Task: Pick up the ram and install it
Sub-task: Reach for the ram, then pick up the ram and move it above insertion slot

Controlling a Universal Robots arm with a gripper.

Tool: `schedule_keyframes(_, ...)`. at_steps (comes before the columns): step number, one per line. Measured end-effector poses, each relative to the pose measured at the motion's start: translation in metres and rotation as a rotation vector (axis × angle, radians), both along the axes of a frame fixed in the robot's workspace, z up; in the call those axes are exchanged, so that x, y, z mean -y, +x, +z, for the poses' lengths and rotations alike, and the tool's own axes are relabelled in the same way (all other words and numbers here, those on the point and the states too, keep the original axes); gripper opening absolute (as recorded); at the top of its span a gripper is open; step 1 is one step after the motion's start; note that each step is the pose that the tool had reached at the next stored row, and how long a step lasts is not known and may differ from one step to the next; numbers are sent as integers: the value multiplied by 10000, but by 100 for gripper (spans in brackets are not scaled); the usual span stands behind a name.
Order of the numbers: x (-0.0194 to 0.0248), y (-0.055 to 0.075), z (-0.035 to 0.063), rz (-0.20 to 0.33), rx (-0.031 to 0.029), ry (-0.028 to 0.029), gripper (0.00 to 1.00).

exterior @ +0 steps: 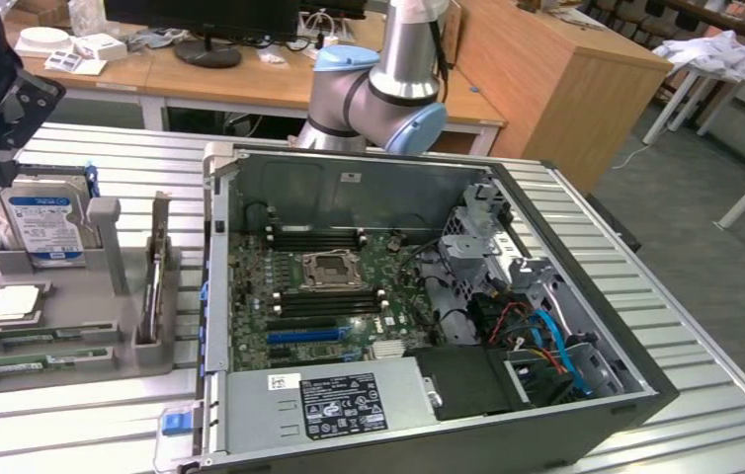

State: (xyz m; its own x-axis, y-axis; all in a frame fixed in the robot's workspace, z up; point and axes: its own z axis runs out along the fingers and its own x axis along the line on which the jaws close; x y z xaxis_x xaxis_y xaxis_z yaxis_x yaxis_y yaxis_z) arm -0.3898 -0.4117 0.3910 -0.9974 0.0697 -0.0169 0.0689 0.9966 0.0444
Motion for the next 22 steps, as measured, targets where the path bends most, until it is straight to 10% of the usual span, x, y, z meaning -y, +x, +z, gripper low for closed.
schedule_keyframes(22,49,0,0,252,0,0,11)
